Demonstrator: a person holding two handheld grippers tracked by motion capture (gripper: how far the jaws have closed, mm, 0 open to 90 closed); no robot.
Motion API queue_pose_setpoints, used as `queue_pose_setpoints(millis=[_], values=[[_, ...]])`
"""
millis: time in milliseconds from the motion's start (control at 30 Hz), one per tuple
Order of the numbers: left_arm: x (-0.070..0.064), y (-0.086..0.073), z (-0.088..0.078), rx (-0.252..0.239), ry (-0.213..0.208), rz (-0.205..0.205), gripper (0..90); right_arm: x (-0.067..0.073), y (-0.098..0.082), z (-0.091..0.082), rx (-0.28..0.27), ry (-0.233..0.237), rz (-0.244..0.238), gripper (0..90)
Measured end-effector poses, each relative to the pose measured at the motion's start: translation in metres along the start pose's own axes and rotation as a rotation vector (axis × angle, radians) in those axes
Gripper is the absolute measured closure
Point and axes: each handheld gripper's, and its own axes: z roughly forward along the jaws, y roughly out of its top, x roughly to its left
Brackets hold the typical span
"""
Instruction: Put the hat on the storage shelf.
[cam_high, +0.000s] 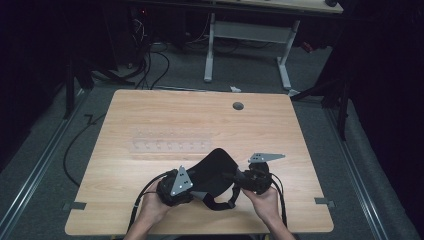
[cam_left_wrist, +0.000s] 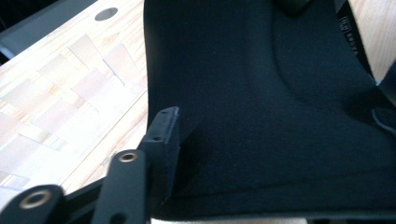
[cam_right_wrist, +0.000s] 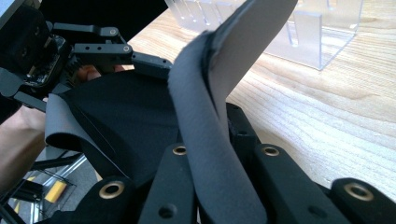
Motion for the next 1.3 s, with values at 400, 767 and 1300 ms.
queue_pose_setpoints(millis=[400, 767, 1300], values=[[-0.004, 0.004, -0.011, 0.030, -0.094, -0.030, 76.8, -0.002, 0.000, -0.003, -0.028, 0.017, 0.004, 72.3], [-0.004, 0.008, -0.016, 0.032, -0.137, -0.067, 86.3, -0.008, 0.001, -0.018, -0.115, -0.012, 0.022, 54.0], [0.014, 0.023, -0.038, -0.073, -0.121, -0.202, 86.3, -0.046, -0.031, -0.020, -0.066, -0.267, 0.035, 44.4]])
